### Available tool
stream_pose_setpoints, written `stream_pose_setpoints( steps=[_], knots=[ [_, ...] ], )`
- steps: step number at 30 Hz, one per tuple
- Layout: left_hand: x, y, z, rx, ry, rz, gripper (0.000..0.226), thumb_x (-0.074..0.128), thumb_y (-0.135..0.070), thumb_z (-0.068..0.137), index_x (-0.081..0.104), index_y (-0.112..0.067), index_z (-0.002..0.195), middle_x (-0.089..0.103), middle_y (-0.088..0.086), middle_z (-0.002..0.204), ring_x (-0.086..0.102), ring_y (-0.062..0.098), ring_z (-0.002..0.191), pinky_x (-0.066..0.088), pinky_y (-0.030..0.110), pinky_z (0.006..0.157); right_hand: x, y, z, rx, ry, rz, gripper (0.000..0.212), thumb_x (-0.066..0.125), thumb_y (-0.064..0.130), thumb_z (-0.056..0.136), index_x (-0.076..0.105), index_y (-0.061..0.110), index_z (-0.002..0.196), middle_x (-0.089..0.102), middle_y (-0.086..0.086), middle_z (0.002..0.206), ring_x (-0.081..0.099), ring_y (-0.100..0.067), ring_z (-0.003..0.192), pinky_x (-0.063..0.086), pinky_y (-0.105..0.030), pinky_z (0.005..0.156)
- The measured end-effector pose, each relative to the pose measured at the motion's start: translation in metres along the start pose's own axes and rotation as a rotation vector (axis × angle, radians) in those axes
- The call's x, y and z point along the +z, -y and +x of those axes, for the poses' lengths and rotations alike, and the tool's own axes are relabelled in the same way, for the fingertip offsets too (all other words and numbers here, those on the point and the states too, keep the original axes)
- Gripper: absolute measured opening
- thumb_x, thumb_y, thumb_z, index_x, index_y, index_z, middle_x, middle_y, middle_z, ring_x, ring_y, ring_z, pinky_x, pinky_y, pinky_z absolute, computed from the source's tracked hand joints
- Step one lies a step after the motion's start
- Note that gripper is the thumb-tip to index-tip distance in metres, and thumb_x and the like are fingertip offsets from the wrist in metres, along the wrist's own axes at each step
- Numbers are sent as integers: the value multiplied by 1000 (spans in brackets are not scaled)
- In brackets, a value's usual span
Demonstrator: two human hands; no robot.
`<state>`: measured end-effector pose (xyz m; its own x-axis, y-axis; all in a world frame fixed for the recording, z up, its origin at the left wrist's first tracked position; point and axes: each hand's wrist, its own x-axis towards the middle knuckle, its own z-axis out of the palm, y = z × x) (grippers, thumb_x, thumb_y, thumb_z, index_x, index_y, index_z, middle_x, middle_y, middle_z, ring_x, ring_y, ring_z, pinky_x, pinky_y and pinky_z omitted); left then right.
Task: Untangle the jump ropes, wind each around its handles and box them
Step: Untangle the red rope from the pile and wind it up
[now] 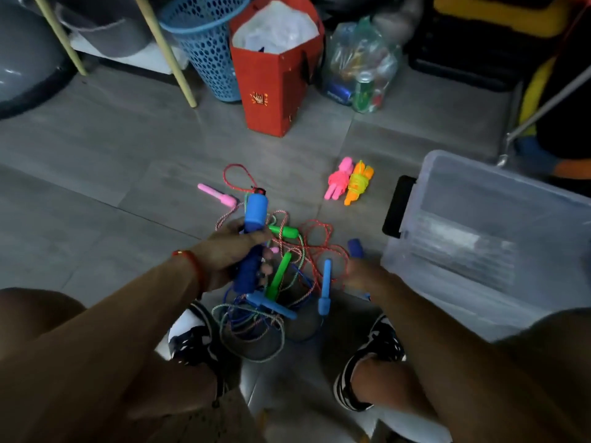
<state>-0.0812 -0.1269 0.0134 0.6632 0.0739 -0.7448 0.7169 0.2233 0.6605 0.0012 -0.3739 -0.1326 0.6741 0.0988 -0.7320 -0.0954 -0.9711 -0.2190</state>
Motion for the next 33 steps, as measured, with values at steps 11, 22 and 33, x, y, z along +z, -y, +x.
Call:
stream_pose_setpoints(
  steps=[11, 22, 33],
  knots=[
    [22, 1, 18, 26, -3, 266, 20, 59, 11, 85, 51, -8, 90, 51, 9, 62, 50, 18, 51, 45, 27, 47, 51, -82, 30, -25, 52, -270, 59, 58, 26, 95, 36, 25, 150, 45, -12, 141, 52, -33, 126, 44, -49, 106],
    [43, -12, 4, 188, 0, 394, 21, 64, 4, 83, 56, -10, 96, 64, 17, 75, 59, 29, 67, 50, 41, 64, -40, 2, -43, -81, -273, -33, 42, 55, 47, 96, 46, 17, 123, 63, -10, 108, 62, -30, 103, 39, -30, 74],
    [63, 4, -85, 385, 217, 184, 23, 66, -7, 94, 53, -10, 114, 66, 5, 91, 66, 9, 77, 55, 22, 68, -181, 65, -185, -372, 37, 338, 36, 62, 39, 87, 53, 18, 59, 38, -4, 53, 34, -18, 43, 22, -28, 47]
  ],
)
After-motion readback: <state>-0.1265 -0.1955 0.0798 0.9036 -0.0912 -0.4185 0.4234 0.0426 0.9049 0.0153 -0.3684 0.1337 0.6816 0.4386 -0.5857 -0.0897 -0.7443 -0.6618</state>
